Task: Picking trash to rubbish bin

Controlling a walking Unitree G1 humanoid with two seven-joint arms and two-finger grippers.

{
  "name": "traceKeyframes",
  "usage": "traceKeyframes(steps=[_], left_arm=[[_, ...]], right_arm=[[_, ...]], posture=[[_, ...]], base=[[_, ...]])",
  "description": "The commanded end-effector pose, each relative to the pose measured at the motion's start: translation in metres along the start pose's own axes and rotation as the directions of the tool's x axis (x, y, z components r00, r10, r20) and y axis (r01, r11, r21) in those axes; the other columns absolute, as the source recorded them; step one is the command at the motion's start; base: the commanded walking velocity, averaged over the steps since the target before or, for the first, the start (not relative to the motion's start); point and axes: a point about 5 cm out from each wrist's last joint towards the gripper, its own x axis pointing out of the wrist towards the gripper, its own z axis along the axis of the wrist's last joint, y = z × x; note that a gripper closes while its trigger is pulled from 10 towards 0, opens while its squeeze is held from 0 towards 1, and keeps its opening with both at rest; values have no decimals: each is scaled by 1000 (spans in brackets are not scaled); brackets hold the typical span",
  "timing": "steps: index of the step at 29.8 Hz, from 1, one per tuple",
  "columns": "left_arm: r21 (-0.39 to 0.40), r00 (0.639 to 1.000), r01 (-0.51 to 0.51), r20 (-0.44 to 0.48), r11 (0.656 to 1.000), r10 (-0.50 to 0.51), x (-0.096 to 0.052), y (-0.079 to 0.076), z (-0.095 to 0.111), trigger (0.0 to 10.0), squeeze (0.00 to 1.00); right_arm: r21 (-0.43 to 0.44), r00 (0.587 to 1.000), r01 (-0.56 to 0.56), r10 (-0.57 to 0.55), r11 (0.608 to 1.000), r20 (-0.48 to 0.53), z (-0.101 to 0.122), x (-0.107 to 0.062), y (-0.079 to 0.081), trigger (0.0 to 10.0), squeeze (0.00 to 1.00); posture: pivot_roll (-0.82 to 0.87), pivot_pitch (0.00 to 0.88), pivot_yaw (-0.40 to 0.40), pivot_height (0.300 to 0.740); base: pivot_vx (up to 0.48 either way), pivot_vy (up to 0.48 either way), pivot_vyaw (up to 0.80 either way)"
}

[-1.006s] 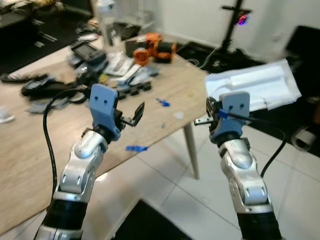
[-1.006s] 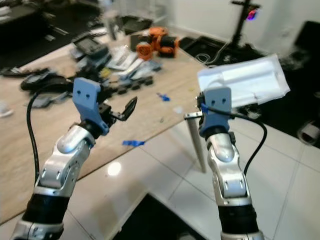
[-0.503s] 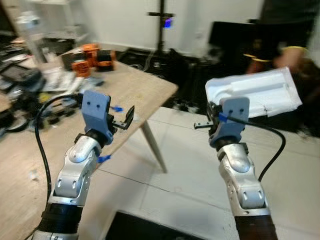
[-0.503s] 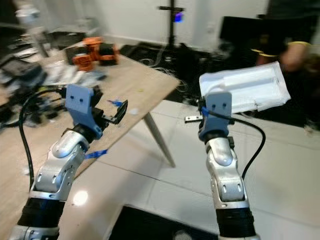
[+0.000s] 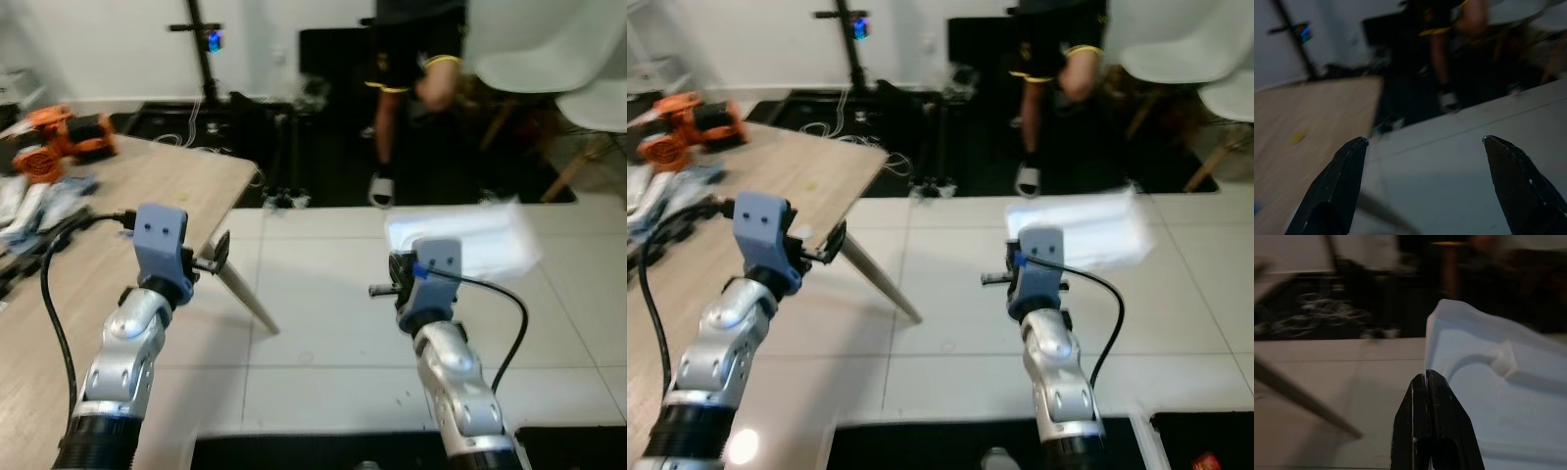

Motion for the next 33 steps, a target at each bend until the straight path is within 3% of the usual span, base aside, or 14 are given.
traceKeyframes(steps=[1, 6, 15, 33], left_arm=[[-8, 1000, -10, -22, 1000, 10, -5, 3, -8, 10000, 0], [-2, 999, 18, -39, 1000, -18, -4, -7, -13, 10000, 0], [-10, 998, 59, -14, 998, -59, 4, -16, -6, 10000, 0], [-1, 998, 57, -23, 998, -57, 8, -12, -4, 10000, 0]], right_arm=[[21, 1000, 10, -11, 1000, 12, -1, -1, 0, 10000, 0], [46, 998, 45, -44, 998, -33, -17, -5, -6, 10000, 0], [65, 998, 60, -57, 996, -37, -23, -7, -3, 10000, 0], [98, 996, 86, -83, 991, -27, -29, -9, 4, 10000, 0]], posture=[[0, 143, 81, 740], [4, 148, 75, 740], [25, 144, 104, 740], [41, 143, 134, 740]], base=[[0, 0, -800], [0, 0, -800], [0, 0, -800], [0, 0, -800]])
